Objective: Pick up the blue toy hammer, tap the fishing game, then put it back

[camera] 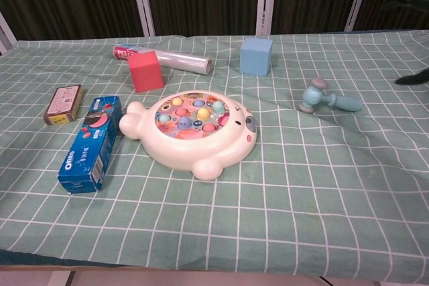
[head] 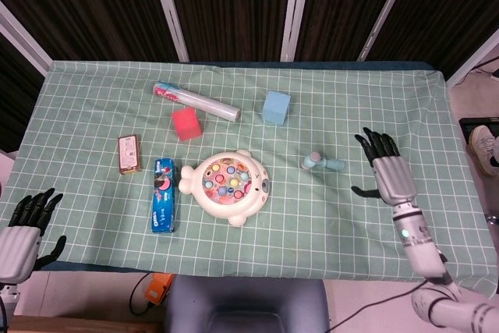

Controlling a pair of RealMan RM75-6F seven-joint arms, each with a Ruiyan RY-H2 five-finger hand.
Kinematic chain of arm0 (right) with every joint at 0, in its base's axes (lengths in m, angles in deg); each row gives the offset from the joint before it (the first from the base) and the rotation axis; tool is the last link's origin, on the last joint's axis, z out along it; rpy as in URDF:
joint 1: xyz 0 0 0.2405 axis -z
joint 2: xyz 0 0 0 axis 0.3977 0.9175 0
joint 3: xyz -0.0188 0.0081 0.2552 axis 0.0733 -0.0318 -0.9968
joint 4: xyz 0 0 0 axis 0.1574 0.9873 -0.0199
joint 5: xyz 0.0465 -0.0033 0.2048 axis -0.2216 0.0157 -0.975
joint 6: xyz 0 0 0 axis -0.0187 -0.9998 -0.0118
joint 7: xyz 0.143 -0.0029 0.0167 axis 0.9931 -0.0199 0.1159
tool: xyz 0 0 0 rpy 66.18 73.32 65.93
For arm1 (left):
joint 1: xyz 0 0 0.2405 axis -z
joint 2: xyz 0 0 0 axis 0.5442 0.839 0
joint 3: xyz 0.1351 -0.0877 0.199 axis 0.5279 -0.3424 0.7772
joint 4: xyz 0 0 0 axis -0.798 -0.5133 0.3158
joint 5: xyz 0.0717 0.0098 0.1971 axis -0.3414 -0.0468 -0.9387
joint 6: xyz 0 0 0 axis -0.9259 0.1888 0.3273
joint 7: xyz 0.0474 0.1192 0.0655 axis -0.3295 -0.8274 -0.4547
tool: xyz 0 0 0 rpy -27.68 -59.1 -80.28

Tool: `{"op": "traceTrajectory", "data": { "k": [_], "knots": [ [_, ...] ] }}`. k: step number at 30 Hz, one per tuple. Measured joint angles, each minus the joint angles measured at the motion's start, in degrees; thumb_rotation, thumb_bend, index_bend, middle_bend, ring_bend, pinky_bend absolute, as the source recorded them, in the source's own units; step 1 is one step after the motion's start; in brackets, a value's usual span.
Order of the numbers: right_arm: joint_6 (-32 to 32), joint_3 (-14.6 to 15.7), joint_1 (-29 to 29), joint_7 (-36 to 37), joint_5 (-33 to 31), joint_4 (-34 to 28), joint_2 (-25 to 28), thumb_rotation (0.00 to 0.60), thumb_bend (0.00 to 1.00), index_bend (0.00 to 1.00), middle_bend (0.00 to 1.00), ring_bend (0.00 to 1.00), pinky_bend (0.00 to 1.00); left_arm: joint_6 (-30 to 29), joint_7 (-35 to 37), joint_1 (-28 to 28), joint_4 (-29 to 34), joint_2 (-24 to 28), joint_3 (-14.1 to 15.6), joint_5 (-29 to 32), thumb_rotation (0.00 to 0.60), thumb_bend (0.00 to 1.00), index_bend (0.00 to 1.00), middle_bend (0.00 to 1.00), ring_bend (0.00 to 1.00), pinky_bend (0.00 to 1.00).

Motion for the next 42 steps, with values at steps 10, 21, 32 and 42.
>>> {"op": "traceTrajectory", "data": {
  "k": [10, 21, 32, 42],
  "knots": [
    [8.8, -4.5, -9.6, -6.1, -11.3, 10.3, -7.9, 0.600, 0.43, 0.58, 0.30, 0.10, 0.15, 0.5, -0.5, 0.1, 0.0, -0.1, 0.0, 0.5, 0.600, 0.39, 0.00, 0.00, 0.00, 0.05],
    [12.8, -2.3, -12.9, -8.6, -15.0, 18.2, -12.4, 0.600, 0.47, 0.59, 0.30, 0.10, 0.15, 0.8, -0.9, 0.3, 0.3, -0.1, 0.1, 0.4, 0.600, 0.39, 0.00, 0.00, 0.00, 0.05],
    [14.0, -0.7, -14.8, -9.9, -16.2, 23.4, -16.5, 0.600, 0.49, 0.59, 0.30, 0.10, 0.15, 1.3, -0.7, 0.5, 0.2, -0.1, 0.1, 0.7, 0.600, 0.39, 0.00, 0.00, 0.00, 0.05],
    [15.0, -0.1, -16.2, -9.2, -16.3, 27.7, -20.0, 0.600, 0.50, 0.60, 0.30, 0.11, 0.16, 1.1, -0.7, 0.4, 0.3, 0.0, 0.1, 0.7, 0.600, 0.39, 0.00, 0.00, 0.00, 0.05]
  ]
}}
